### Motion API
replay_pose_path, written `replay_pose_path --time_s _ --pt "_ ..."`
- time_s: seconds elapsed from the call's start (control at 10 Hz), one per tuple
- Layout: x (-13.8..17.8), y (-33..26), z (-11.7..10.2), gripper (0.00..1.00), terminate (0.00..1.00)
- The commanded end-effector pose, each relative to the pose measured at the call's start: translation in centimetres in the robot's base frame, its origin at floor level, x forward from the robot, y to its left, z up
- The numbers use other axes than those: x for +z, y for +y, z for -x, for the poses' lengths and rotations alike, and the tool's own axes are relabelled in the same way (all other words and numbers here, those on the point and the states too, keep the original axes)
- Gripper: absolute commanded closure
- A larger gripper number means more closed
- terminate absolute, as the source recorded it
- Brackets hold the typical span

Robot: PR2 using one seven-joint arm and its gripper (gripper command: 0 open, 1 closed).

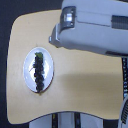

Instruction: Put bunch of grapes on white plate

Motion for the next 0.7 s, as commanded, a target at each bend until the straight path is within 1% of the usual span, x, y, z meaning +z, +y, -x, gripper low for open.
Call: replay_pose_path --time_s 0.0,0.2,0.5,0.6 --pt "0.6 -11.1 0.8 0.0 0.0" --pt "0.4 -14.3 0.9 0.0 0.0" --pt "0.4 -18.6 -0.8 0.0 0.0" --pt "0.2 -19.9 -1.7 0.0 0.0"
